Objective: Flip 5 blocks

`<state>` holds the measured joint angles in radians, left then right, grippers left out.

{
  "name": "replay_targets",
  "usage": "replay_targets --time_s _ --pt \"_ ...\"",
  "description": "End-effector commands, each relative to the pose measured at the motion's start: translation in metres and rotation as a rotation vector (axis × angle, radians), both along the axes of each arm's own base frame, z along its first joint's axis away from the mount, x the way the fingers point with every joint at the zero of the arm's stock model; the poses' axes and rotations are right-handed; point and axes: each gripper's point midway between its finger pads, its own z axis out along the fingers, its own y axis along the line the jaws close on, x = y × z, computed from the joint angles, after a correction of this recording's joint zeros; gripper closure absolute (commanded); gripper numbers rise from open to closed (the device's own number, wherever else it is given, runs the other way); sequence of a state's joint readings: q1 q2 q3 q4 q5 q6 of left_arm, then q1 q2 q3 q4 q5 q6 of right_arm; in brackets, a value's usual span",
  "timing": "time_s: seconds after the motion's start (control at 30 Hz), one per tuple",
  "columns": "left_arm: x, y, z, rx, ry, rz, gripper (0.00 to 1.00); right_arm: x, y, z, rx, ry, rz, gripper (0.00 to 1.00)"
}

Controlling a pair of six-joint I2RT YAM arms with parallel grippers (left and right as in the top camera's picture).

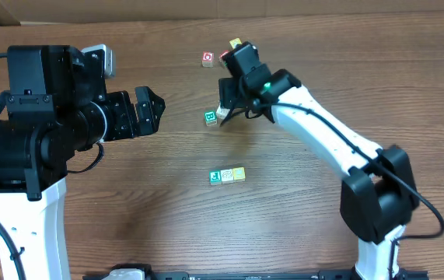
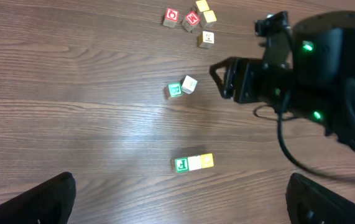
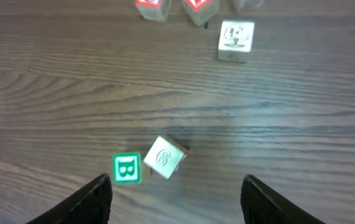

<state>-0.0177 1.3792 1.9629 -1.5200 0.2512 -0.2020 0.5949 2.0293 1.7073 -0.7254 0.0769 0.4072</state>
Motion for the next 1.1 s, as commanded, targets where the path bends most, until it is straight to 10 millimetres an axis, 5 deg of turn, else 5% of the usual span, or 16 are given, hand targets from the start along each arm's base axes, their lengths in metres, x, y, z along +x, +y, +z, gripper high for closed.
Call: replay_targets --time_s 0.0,0.3,0.43,0.6,0.83,1.07 --pt "-0.001 0.001 0.007 0.003 -0.028 -0.006 0.00 -0.005 0.018 -0.035 0.105 0.133 -0.033 0.27" --pt "-0.001 0.001 0.007 0.003 -0.028 -0.006 0.00 -0.004 0.052 -0.083 0.134 0.153 -0.074 0.25" --pt "-0.001 0.001 0.007 0.003 -0.028 -0.006 0.00 -0.002 0.049 -0.085 0.097 0.125 -0.108 0.27" --pt "-0.001 0.001 0.007 0.003 -0.028 -0.005 0.00 -0.003 0.046 -0.087 0.080 0.125 -0.115 0.43" --pt "-0.001 0.001 0.007 0.003 -0.028 -0.006 0.00 0.006 0.033 -0.086 0.033 0.076 -0.185 0.29" --pt "-0.001 0.001 0.008 0.003 -0.029 -0.006 0.00 0.012 0.033 -0.084 0.097 0.077 -0.300 0.34"
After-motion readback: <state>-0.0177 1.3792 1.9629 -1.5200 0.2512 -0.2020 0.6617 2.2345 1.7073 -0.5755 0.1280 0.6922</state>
